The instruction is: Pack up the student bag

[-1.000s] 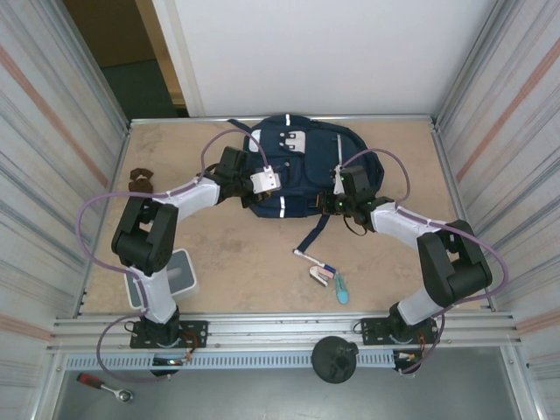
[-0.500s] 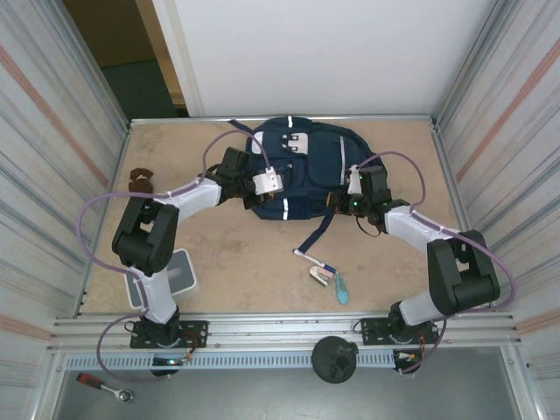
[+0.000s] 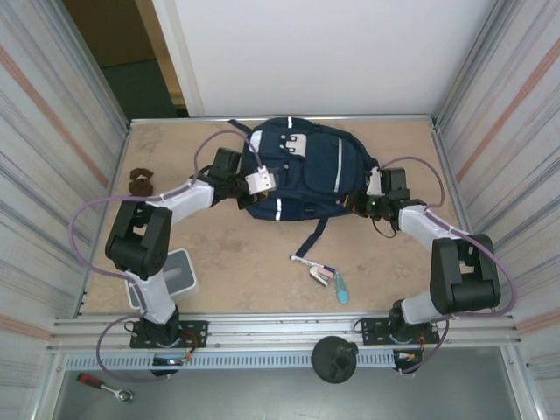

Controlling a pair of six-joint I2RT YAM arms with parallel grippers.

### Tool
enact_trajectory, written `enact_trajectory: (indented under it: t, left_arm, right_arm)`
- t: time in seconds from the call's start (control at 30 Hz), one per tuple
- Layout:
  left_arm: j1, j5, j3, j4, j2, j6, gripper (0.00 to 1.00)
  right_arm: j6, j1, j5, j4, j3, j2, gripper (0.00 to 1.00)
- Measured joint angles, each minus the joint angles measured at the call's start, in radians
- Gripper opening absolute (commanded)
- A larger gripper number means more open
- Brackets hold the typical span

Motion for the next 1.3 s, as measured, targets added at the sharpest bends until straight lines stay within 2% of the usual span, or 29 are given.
enact_trajectory:
  t: [0.17, 0.37, 0.47, 0.57, 0.67, 0.83, 0.93, 1.03, 1.3]
  left_arm:
    - [0.095, -0.027, -0.039, -0.001, -0.059, -0.002, 0.03]
    - [0.117, -0.042, -0.043, -0.013, -0.070, -0.011, 0.04]
    - [0.112, -0.037, -0.043, -0.015, -0.070, -0.021, 0.04]
    - [0.112, -0.033, -0.043, -0.015, -0.070, -0.026, 0.04]
    - [0.108, -0.033, -0.043, -0.015, -0.070, -0.026, 0.04]
    - [0.104, -0.035, -0.043, -0.018, -0.070, -0.026, 0.04]
    - [0.100, -0.035, -0.043, -0.019, -0.070, -0.026, 0.04]
    - [0.095, -0.035, -0.043, -0.021, -0.070, -0.029, 0.04]
    - [0.093, -0.036, -0.043, -0.022, -0.070, -0.029, 0.04]
  right_arm:
    - [-0.015, -0.049, 0.123, -0.089, -0.001, -0.005, 0.00]
    - [-0.038, -0.001, 0.125, -0.070, -0.016, -0.045, 0.02]
    - [-0.056, 0.069, 0.121, -0.037, -0.051, -0.094, 0.21]
    - [-0.073, 0.175, 0.134, 0.000, -0.067, -0.148, 0.34]
    - [-0.066, 0.284, 0.203, 0.047, -0.067, -0.167, 0.42]
    - [-0.032, 0.453, 0.419, 0.053, -0.023, -0.106, 0.52]
    - [-0.011, 0.522, 0.550, 0.032, 0.047, -0.025, 0.54]
    - [0.010, 0.570, 0.654, 0.014, 0.120, 0.060, 0.51]
    - [0.089, 0.623, 0.879, -0.084, 0.253, 0.235, 0.45]
